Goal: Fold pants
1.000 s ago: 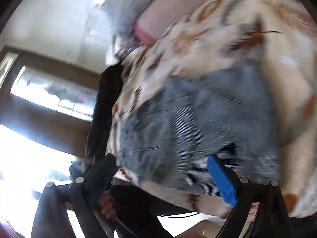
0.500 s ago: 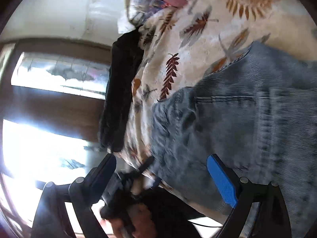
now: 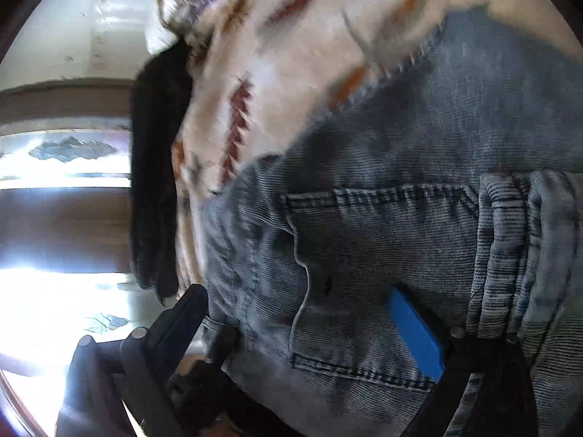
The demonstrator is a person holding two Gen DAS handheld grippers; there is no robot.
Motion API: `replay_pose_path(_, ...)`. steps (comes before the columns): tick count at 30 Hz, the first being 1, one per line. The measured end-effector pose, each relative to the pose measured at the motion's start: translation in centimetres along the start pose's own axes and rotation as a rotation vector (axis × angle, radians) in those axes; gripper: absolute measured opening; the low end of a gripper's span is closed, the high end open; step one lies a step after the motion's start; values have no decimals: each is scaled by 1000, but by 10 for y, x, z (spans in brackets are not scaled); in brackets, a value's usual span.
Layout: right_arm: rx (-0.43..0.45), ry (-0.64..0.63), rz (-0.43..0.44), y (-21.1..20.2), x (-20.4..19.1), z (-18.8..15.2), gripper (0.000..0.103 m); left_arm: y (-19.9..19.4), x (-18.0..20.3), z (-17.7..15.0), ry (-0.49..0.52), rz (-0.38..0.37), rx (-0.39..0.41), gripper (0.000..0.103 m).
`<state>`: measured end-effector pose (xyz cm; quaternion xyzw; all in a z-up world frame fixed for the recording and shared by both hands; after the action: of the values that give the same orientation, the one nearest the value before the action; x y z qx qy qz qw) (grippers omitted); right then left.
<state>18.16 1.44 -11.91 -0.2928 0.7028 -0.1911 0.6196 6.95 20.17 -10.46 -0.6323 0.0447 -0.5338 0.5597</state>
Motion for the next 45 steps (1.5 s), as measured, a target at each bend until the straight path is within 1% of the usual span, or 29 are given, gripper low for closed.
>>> replay_pose_path(1,-8,-11,61,-10,-9,-5,100,-4,6,0,24,9,15,17)
replay_pose_path(2,12,-34,107,-24,-14,-9,100,-10,15,0,57,24,36,16)
replay_pose_path(5,110,-69,102,-73,-7,-23,100,-21,45,-4,167,83,102,16)
replay_pose_path(9,245,-29,109,-144,40,-46,100,-33,104,-24,367,157,198,15)
replay_pose_path(12,337,37,137,-187,82,-63,100,-33,161,-58,568,193,261,15)
replay_pose_path(15,406,99,180,-222,124,-80,100,-23,211,-104,763,214,286,14)
replay_pose_path(17,445,127,201,-245,147,-91,100,-11,238,-134,869,223,291,13)
replay_pose_path(18,465,140,214,-256,159,-98,100,-1,251,-155,935,223,283,13)
replay_pose_path(20,500,164,224,-270,179,-108,100,19,265,-188,1021,219,249,13)
replay_pose_path(21,519,179,227,-277,190,-113,100,33,269,-207,1077,228,225,13)
replay_pose_path(22,532,194,232,-281,195,-114,100,57,269,-227,1157,265,174,13)
replay_pose_path(23,541,213,237,-285,203,-118,100,85,264,-243,1205,297,90,14)
replay_pose_path(24,546,234,240,-286,212,-120,100,120,249,-256,1217,348,-40,16)
replay_pose_path(25,546,256,243,-288,222,-123,100,143,235,-264,1234,412,-136,16)
replay_pose_path(26,544,267,245,-288,227,-125,100,143,235,-267,1262,416,-101,16)
replay_pose_path(27,541,264,245,-286,228,-127,100,129,241,-269,1283,371,-47,19)
replay_pose_path(29,537,249,232,-287,226,-128,100,108,246,-266,1238,238,-139,35)
replay_pose_path(30,539,243,225,-287,223,-128,100,99,248,-261,1205,190,-170,38)
replay_pose_path(31,540,222,223,-288,218,-129,100,82,248,-250,1151,133,-176,45)
replay_pose_path(32,536,202,222,-289,213,-132,100,62,248,-235,1096,81,-151,54)
replay_pose_path(33,524,176,226,-286,202,-133,100,44,246,-220,1049,43,-115,60)
replay_pose_path(34,509,156,233,-283,194,-137,100,30,242,-205,1009,19,-79,70)
replay_pose_path(35,484,133,249,-277,183,-139,100,14,233,-183,947,5,-17,75)
replay_pose_path(37,435,117,287,-262,169,-144,100,1,216,-149,849,44,69,75)
replay_pose_path(38,416,114,302,-254,163,-146,100,2,203,-131,803,80,79,75)
replay_pose_path(40,386,105,309,-240,152,-149,100,13,182,-108,730,136,52,75)
replay_pose_path(41,382,109,301,-235,151,-153,100,21,176,-101,711,142,33,75)
replay_pose_path(43,389,107,325,-229,142,-157,100,40,166,-102,704,184,1,75)
replay_pose_path(45,364,85,384,-222,130,-154,100,50,161,-114,720,192,-39,75)
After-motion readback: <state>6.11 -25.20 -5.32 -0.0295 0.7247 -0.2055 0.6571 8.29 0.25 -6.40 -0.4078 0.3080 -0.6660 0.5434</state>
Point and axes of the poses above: each gripper's, at about its wrist camera, not at the fingertips, and y roughly the way its jaws point, x to its right, z to its top, the point moved 7 cm from there along y, roughly the way its jaws point, and after that the axes turned 13 degrees about -x, right-handed, at the moved point
